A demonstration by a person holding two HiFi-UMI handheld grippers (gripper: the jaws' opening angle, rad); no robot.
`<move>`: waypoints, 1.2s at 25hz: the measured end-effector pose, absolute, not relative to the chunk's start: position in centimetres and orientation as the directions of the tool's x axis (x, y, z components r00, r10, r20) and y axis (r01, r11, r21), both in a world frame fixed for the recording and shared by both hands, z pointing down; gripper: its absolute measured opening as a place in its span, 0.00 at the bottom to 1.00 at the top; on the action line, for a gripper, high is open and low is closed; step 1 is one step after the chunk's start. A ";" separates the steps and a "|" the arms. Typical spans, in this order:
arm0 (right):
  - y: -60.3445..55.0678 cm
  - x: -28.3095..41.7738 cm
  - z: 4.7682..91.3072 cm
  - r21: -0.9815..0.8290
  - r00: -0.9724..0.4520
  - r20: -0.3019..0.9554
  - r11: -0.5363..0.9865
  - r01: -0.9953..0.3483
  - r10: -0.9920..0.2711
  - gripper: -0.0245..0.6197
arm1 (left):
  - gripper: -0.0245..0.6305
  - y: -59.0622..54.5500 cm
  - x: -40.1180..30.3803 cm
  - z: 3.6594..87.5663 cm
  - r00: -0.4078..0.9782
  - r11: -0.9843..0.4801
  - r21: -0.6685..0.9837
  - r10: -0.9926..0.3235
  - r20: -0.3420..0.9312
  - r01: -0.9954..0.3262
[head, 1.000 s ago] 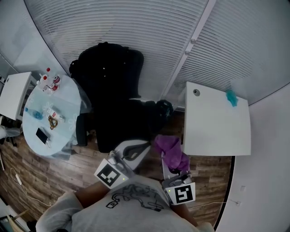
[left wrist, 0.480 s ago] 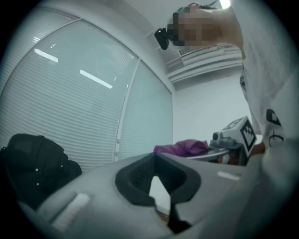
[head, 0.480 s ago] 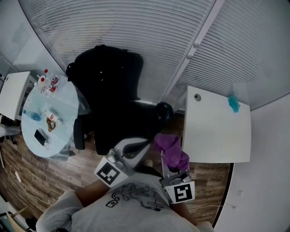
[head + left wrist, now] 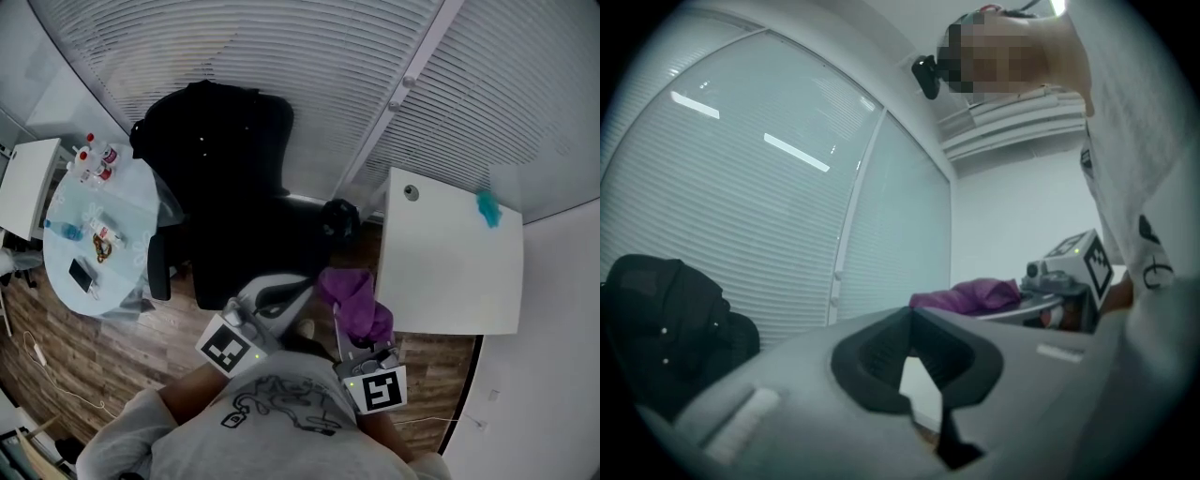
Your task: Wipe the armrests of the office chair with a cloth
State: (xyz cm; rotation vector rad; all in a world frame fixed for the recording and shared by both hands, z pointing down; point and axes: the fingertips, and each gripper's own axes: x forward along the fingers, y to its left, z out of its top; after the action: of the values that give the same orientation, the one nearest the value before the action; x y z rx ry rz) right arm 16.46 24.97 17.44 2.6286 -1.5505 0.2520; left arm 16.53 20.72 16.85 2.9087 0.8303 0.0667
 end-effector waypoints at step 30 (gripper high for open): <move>25.2 19.2 30.4 -0.064 0.385 0.349 -0.432 -0.900 -0.854 0.08 | 0.04 20.2 18.7 30.2 0.815 -0.826 0.183 0.559 0.150 0.533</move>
State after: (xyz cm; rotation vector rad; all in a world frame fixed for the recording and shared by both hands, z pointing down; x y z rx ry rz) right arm 19.17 25.17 30.44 2.4988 -1.5925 0.5034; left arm 18.71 20.16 30.19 2.8655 0.8664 0.2981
